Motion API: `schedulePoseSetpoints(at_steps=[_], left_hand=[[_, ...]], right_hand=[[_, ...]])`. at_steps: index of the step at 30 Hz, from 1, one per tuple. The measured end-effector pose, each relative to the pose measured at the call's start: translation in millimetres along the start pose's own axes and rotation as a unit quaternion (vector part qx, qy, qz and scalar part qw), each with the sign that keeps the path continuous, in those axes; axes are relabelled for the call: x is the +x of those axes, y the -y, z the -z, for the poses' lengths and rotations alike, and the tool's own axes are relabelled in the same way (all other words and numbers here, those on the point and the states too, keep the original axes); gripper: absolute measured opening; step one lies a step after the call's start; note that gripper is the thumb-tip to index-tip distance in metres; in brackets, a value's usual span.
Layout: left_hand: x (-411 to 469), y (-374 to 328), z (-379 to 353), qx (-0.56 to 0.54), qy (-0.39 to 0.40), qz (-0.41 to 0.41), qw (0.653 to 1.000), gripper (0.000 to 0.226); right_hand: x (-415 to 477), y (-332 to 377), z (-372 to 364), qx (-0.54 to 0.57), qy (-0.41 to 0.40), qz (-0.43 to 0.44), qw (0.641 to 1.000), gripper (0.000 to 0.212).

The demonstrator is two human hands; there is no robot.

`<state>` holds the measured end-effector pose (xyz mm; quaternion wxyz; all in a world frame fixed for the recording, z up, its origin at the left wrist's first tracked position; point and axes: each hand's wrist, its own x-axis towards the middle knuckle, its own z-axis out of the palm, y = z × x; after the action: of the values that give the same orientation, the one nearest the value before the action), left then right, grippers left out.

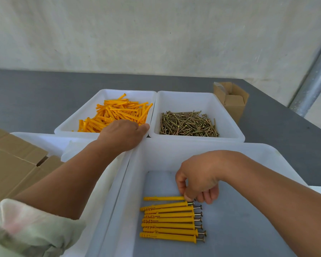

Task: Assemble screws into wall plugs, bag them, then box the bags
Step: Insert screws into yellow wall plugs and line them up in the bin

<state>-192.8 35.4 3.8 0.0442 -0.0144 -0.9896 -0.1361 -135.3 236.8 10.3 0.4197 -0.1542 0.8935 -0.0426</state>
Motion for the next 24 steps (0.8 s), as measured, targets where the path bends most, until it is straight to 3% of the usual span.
schedulePoseSetpoints(at_steps=[3, 5, 9, 11, 18, 24], left_hand=[[-0.9, 0.0, -1.5, 0.029, 0.012, -0.009, 0.999, 0.063], [-0.9, -0.6, -1.0, 0.041, 0.019, -0.008, 0.999, 0.068], [-0.3, -1.7, -0.6, 0.043, 0.026, 0.001, 0.999, 0.069], [-0.6, -1.8, -0.7, 0.033, 0.022, 0.005, 0.999, 0.068], [-1.2, -3.4, 0.5, -0.019, -0.014, 0.019, 1.0, 0.061], [-1.4, -9.3, 8.8, -0.129, -0.065, 0.051, 0.988, 0.039]], right_hand=[[-9.5, -0.3, 9.7, 0.017, -0.038, 0.026, 0.999, 0.018], [-18.9, -2.4, 21.4, 0.019, -0.144, 0.062, 0.988, 0.014], [-20.3, -15.3, 40.7, 0.107, -0.438, 0.099, 0.887, 0.027], [-11.7, -27.7, 43.6, 0.084, -0.504, 0.056, 0.858, 0.041], [15.8, -55.0, 36.8, 0.029, -0.377, -0.084, 0.922, 0.079], [22.5, -59.7, 37.4, 0.019, -0.354, -0.094, 0.93, 0.073]])
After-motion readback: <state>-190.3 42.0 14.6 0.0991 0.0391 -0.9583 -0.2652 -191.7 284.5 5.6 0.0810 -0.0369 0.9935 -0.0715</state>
